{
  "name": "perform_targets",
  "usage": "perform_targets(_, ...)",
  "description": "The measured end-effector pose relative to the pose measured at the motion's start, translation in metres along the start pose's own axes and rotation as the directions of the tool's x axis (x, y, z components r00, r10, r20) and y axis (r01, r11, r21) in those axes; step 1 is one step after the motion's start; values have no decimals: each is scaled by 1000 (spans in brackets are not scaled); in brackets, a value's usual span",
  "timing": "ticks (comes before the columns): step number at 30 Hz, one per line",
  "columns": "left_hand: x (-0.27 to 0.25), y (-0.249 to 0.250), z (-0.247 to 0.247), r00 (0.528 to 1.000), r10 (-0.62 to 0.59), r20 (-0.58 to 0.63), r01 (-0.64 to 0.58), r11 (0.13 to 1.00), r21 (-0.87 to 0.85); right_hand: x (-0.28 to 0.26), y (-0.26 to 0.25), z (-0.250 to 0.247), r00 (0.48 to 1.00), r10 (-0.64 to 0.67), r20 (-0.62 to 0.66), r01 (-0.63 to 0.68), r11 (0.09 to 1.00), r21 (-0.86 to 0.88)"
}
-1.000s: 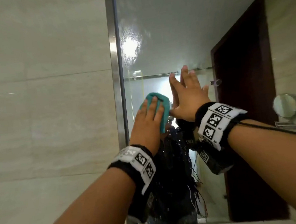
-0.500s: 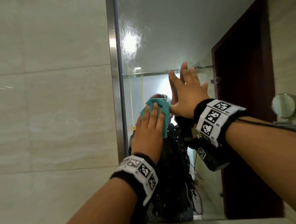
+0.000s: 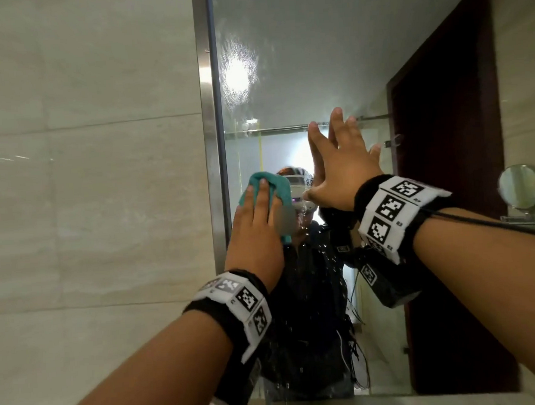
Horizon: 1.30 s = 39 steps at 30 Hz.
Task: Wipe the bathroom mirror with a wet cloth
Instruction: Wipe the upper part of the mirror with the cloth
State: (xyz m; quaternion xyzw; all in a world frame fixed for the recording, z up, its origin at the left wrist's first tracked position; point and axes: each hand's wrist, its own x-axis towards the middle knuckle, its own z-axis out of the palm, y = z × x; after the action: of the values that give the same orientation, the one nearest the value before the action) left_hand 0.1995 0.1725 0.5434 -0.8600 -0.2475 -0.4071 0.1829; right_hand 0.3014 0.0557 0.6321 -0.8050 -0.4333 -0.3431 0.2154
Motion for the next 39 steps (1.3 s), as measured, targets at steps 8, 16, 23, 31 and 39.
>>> perform_targets(8, 45, -6, -35, 991, -112, -80, 103, 989, -108, 1, 1, 1, 1000, 0, -6, 0, 1000, 17)
perform_targets(16, 1, 4, -12, 993, 94, 65, -98, 993, 60, -8, 5, -1, 999, -30, -33, 30, 1000, 1)
perform_targets(23, 68, 2, -55, 996, -91, -19, 90, 995, -44, -33, 54, 4, 992, 123, 4, -123, 992, -1)
perform_targets(31, 17, 43, 4, 972, 232, 49, -235, 967, 100, -32, 57, 7, 994, 113, -1, -113, 993, 45)
perform_targets(39, 59, 50, -40, 995, 55, -85, -56, 998, -12, -32, 56, 6, 993, 119, 15, -120, 991, 67)
